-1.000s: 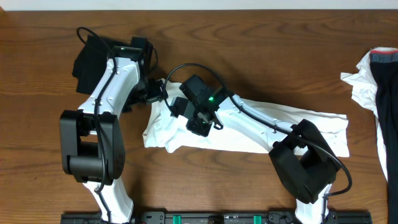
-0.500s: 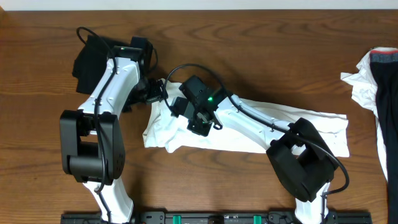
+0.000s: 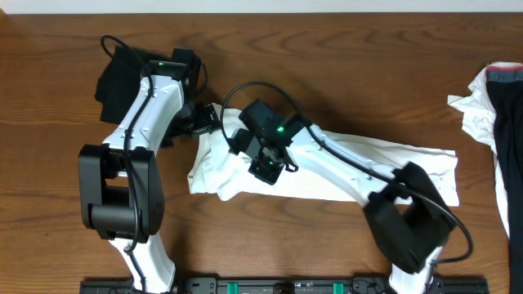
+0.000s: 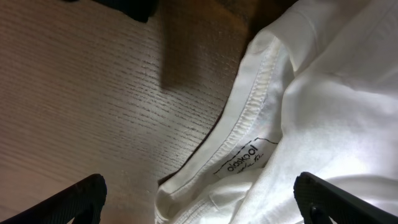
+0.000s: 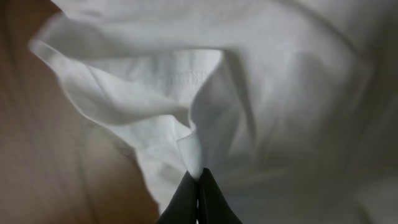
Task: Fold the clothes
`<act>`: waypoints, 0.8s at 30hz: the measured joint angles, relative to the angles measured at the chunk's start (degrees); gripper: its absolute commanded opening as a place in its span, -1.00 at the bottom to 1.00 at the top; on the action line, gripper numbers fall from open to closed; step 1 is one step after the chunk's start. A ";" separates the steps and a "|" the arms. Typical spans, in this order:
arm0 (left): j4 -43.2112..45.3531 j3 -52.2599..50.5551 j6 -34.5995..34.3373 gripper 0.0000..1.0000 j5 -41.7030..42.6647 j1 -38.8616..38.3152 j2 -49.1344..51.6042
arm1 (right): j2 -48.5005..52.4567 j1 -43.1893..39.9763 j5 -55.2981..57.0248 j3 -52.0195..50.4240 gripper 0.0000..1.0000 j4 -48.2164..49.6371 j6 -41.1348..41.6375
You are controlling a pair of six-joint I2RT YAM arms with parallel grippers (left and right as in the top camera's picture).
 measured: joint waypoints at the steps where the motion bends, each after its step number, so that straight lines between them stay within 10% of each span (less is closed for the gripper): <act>1: 0.00 0.00 0.00 0.96 0.00 0.00 0.00 | -0.61 0.15 -0.50 0.00 -0.97 -0.37 0.98; 24: 0.00 0.00 0.00 0.96 0.00 0.00 0.00 | -1.29 5.27 -3.28 -0.13 -0.91 -9.68 8.52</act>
